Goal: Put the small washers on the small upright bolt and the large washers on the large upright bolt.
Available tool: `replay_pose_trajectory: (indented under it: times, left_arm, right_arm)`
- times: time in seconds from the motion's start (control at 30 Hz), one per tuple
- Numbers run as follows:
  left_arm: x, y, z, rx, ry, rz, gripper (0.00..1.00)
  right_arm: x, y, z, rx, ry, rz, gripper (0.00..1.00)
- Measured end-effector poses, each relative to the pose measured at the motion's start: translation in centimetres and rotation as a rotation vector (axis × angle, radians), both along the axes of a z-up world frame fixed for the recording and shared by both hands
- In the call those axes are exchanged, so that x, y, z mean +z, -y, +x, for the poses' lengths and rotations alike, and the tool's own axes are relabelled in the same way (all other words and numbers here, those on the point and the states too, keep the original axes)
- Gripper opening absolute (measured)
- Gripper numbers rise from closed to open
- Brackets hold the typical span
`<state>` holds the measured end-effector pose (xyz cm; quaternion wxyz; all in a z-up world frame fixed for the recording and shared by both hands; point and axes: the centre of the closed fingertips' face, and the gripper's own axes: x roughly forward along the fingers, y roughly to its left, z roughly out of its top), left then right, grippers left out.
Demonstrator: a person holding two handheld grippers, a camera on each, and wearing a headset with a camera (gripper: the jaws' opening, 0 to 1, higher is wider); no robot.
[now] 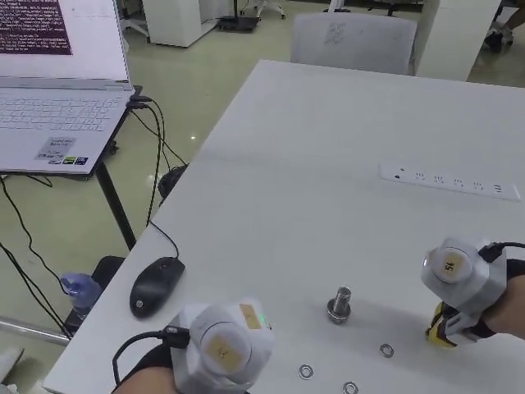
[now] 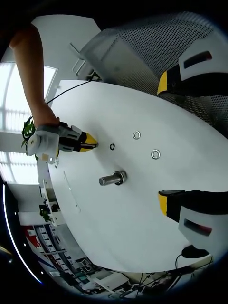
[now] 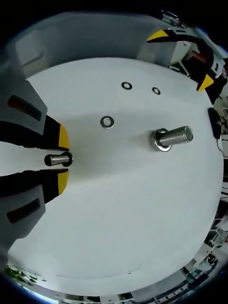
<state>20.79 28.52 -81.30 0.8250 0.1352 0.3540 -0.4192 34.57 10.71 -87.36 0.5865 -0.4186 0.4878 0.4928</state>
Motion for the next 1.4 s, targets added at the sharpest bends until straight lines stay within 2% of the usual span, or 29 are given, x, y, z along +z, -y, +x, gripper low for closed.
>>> replay_pose_trajectory:
  times: [0.13, 0.33, 0.63, 0.83, 0.97, 1.4]
  left_arm:
    - [0.1, -0.3, 0.0, 0.003, 0.001, 0.005, 0.8]
    - [0.2, -0.2, 0.0, 0.005, 0.003, 0.003, 0.8]
    - [0.4, 0.1, -0.1, -0.002, 0.008, 0.001, 0.8]
    - [0.9, 0.1, -0.1, 0.0, 0.02, -0.007, 0.8]
    - [1.1, 0.1, -0.1, 0.004, 0.025, -0.008, 0.81]
    - [1.5, 0.0, 0.1, 0.014, 0.033, -0.015, 0.86]
  right_arm:
    - [0.2, -0.2, 0.2, 0.002, 0.013, 0.008, 0.21]
    - [0.4, -0.1, 0.3, 0.01, 0.007, 0.006, 0.24]
    - [1.9, -0.6, 0.5, 0.021, 0.015, 0.018, 0.27]
    - [2.9, -2.0, 0.4, 0.022, 0.017, 0.06, 0.3]
    - [3.3, -3.0, 0.1, 0.057, 0.028, 0.065, 0.31]
    - [3.5, -5.7, -1.4, 0.134, 0.022, 0.108, 0.35]
